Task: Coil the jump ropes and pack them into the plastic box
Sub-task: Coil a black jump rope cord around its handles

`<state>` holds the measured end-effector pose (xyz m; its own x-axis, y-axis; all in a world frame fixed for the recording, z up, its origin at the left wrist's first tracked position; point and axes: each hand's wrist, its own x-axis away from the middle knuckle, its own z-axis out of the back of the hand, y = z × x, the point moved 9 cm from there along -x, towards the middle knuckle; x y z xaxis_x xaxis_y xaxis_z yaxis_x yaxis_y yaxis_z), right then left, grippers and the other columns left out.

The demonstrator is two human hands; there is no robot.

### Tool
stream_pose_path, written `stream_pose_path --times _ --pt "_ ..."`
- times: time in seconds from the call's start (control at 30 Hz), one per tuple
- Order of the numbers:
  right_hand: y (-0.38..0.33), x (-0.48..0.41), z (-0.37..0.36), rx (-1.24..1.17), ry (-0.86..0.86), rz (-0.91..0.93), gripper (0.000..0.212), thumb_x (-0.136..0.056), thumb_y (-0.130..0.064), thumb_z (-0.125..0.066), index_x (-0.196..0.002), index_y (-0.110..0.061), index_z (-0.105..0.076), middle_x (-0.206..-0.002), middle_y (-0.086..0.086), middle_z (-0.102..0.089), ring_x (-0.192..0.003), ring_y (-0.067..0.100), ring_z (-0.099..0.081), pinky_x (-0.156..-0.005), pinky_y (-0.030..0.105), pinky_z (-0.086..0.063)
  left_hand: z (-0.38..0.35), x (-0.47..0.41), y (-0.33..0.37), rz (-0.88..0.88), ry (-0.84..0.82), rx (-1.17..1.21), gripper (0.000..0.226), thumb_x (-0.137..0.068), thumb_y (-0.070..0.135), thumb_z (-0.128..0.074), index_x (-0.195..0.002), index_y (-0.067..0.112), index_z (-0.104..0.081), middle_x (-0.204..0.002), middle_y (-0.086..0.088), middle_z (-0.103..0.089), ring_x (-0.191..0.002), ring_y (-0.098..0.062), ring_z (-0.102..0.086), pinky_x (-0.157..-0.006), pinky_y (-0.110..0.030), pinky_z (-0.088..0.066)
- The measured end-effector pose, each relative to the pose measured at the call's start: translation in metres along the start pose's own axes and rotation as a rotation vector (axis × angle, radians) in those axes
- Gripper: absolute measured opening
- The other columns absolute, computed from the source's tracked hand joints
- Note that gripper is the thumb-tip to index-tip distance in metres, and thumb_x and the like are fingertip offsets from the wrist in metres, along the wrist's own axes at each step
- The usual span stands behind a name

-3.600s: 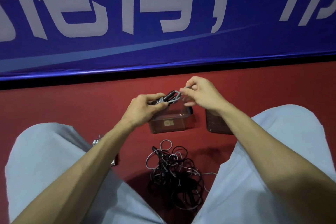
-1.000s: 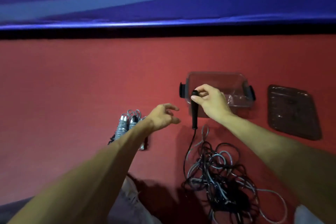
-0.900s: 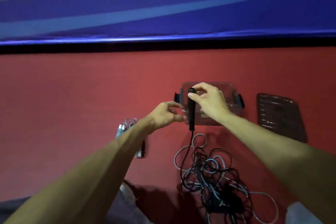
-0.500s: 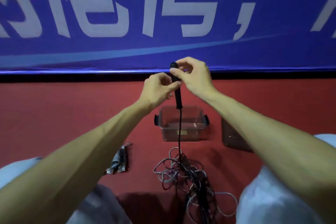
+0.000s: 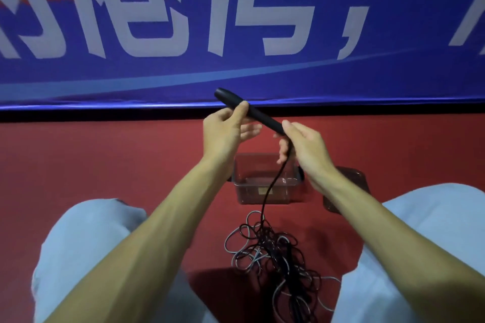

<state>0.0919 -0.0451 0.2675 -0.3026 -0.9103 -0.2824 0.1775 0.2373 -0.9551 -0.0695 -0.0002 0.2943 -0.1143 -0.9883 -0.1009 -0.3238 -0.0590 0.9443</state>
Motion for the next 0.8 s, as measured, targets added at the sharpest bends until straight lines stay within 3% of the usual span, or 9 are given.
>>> stream_pose_path --times 0.07,0.13,0.2,0.27,0.33,0.53,0.63,0.7,0.8 --pt "-0.007 -0.002 0.013 0.030 0.062 0.012 0.037 -0.101 -0.027 -0.049 -0.079 -0.001 -0.063 -0.053 -0.003 -0.050 -0.044 0.012 -0.044 -0.048 0.025 -0.041 -0.005 0.006 0.004 -0.004 -0.100 -0.203 0.034 -0.102 0.032 -0.050 -0.087 0.006 -0.066 -0.073 -0.012 -0.071 -0.051 -0.021 -0.066 -0.047 -0.025 -0.050" --pt "-0.005 0.000 0.026 0.084 0.107 -0.003 0.041 -0.098 -0.031 -0.052 -0.077 0.003 -0.062 -0.053 -0.004 -0.049 -0.044 0.011 -0.040 -0.049 0.028 -0.037 -0.008 0.018 0.009 -0.154 -0.146 -0.553 0.051 -0.104 0.044 -0.038 -0.077 0.012 -0.069 -0.066 -0.007 -0.072 -0.050 -0.020 -0.065 -0.047 -0.023 -0.045" --pt "0.001 0.007 0.038 0.183 0.135 -0.002 0.041 -0.095 -0.037 -0.055 -0.061 -0.014 -0.059 -0.050 -0.007 -0.047 -0.045 0.011 -0.040 -0.052 0.030 -0.034 -0.020 0.037 0.020 -0.454 -0.152 -0.901 0.045 -0.102 0.041 -0.041 -0.077 0.016 -0.068 -0.070 0.002 -0.070 -0.066 -0.019 -0.067 -0.062 -0.030 -0.049" --pt "0.002 0.011 0.042 0.278 0.139 -0.002 0.044 -0.093 -0.037 -0.057 -0.053 -0.019 -0.051 -0.045 -0.009 -0.046 -0.045 0.010 -0.040 -0.055 0.031 -0.033 -0.039 0.057 0.021 -0.731 -0.229 -1.132 0.020 -0.097 0.029 -0.053 -0.101 0.014 -0.067 -0.098 0.000 -0.066 -0.095 -0.020 -0.060 -0.082 -0.035 -0.048" --pt "-0.001 0.013 0.041 0.311 0.143 -0.003 0.044 -0.092 -0.031 -0.060 -0.051 -0.020 -0.050 -0.042 -0.010 -0.044 -0.044 0.007 -0.038 -0.053 0.029 -0.031 -0.044 0.055 0.005 -0.738 -0.361 -1.252 0.034 -0.094 0.026 -0.060 -0.125 0.013 -0.059 -0.120 -0.005 -0.058 -0.113 -0.023 -0.051 -0.096 -0.038 -0.044" --pt "-0.005 0.017 0.033 0.205 0.077 0.059 0.039 -0.087 -0.037 -0.066 -0.054 -0.018 -0.057 -0.045 -0.007 -0.043 -0.048 0.012 -0.036 -0.052 0.030 -0.028 -0.034 0.047 -0.012 -0.538 -0.423 -1.253 0.031 -0.099 0.031 -0.054 -0.124 0.015 -0.062 -0.102 -0.001 -0.061 -0.097 -0.023 -0.057 -0.077 -0.033 -0.041" --pt "-0.007 0.017 0.031 0.091 0.044 0.046 0.039 -0.098 -0.037 -0.054 -0.064 -0.020 -0.063 -0.045 -0.003 -0.047 -0.043 0.010 -0.041 -0.049 0.026 -0.036 -0.036 0.046 -0.014 -0.480 -0.440 -1.187 0.027 -0.102 0.026 -0.047 -0.120 0.010 -0.060 -0.096 0.001 -0.051 -0.094 -0.025 -0.055 -0.078 -0.035 -0.040" --pt "-0.003 0.017 0.029 -0.002 0.021 0.003 0.045 -0.101 -0.039 -0.044 -0.078 -0.005 -0.062 -0.042 0.001 -0.047 -0.041 0.013 -0.046 -0.053 0.026 -0.043 -0.033 0.044 -0.014 -0.442 -0.436 -1.115 0.021 -0.101 0.022 -0.050 -0.113 0.008 -0.061 -0.093 0.001 -0.055 -0.089 -0.024 -0.057 -0.074 -0.032 -0.039" --pt "0.018 0.022 0.023 -0.006 -0.121 -0.102 0.059 -0.093 -0.056 -0.031 -0.079 -0.008 -0.063 -0.045 0.001 -0.052 -0.049 0.014 -0.057 -0.060 0.022 -0.046 -0.026 0.040 -0.011 -0.407 -0.415 -1.007 0.013 -0.098 0.015 -0.057 -0.106 0.010 -0.066 -0.087 0.002 -0.063 -0.083 -0.016 -0.059 -0.066 -0.023 -0.036"
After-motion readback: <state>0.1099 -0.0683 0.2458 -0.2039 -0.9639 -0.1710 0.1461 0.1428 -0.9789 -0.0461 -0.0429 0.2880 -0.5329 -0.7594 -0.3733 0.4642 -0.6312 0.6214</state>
